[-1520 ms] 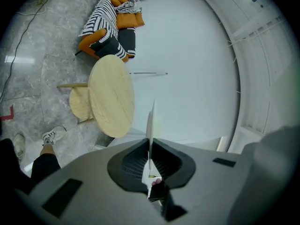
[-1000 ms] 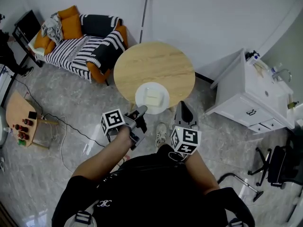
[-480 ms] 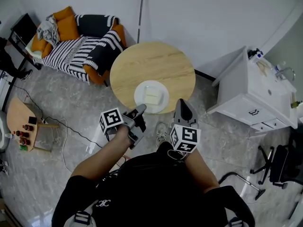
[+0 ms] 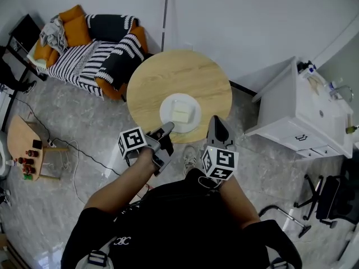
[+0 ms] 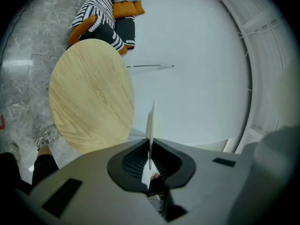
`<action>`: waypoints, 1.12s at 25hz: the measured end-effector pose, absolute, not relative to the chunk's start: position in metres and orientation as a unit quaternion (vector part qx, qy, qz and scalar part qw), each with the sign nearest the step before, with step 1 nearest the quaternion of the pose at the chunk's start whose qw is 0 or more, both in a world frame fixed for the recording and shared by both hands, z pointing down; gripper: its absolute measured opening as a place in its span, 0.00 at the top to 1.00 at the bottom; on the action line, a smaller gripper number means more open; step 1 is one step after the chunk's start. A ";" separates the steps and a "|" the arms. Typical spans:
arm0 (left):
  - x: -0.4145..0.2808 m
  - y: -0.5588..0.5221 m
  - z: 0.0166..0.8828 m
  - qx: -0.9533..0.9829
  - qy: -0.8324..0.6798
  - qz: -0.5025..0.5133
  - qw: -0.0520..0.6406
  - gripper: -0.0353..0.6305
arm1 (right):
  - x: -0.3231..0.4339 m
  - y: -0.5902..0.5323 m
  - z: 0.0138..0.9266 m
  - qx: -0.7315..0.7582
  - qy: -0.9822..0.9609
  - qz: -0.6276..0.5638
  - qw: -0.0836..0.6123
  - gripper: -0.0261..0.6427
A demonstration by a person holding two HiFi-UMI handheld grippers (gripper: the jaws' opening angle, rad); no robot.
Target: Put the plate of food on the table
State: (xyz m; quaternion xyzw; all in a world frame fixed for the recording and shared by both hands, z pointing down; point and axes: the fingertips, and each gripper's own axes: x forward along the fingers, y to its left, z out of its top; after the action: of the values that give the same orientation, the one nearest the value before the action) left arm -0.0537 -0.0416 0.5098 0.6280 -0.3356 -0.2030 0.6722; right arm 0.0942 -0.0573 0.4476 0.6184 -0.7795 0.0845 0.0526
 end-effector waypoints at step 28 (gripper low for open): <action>-0.009 -0.177 0.508 0.618 -0.347 -0.220 0.670 0.91 | 0.131 -0.212 0.444 0.580 -0.808 0.090 0.060 0.95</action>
State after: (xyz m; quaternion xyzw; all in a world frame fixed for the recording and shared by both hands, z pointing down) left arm -0.0091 -0.1773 0.5079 0.6175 -0.3475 -0.2202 0.6704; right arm 0.1306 -0.2115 0.4442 0.5795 -0.8077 0.0899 0.0604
